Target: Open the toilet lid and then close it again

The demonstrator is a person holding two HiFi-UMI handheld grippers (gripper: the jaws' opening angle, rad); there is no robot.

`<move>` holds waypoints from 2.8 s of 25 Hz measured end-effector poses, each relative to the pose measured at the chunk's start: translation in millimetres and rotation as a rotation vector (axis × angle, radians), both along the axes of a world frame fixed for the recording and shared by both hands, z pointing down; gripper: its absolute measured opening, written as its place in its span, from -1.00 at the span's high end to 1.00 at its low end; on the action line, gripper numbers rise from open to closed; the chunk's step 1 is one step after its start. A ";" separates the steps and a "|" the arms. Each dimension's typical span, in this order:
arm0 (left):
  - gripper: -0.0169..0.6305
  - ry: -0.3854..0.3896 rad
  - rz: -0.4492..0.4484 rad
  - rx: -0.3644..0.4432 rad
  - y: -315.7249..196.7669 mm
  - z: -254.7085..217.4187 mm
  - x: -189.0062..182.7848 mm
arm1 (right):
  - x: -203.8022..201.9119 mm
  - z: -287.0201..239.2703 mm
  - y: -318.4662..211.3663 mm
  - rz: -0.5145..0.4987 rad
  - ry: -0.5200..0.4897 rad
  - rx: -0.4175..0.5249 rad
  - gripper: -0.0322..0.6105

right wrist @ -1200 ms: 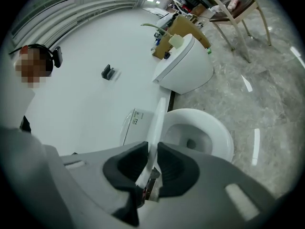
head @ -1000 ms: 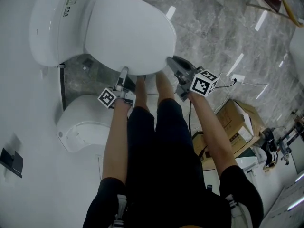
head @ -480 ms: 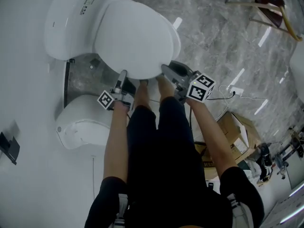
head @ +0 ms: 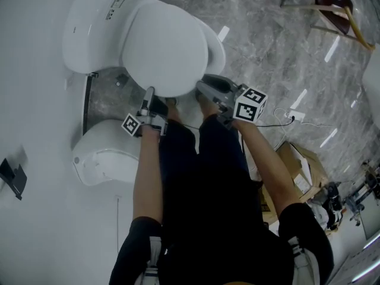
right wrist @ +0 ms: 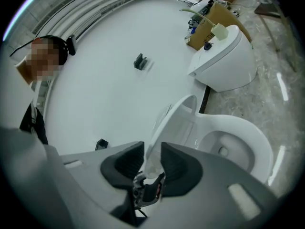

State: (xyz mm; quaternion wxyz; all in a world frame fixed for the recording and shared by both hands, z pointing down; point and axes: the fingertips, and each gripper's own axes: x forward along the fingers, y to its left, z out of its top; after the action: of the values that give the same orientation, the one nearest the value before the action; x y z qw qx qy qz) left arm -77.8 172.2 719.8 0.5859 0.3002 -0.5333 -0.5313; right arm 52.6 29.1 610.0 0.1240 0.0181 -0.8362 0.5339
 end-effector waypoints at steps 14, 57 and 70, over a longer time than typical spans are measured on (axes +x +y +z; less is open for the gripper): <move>0.34 0.040 0.280 0.076 3.6 -33.7 -21.8 | -50.0 -42.5 0.3 0.072 -0.045 0.001 0.75; 0.65 -1.776 1.406 -0.237 -26.4 -151.6 -75.8 | -182.6 -114.1 10.2 0.195 0.108 0.110 0.74; 0.69 -1.699 1.328 -0.292 -23.8 -161.0 -118.3 | -116.0 -124.2 3.1 0.339 0.188 0.141 0.73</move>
State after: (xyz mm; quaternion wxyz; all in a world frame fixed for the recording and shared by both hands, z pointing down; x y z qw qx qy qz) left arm -196.0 148.4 558.8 0.2259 0.7253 -0.5536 0.3411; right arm -63.5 32.2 485.9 0.1082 0.2170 -0.8414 0.4830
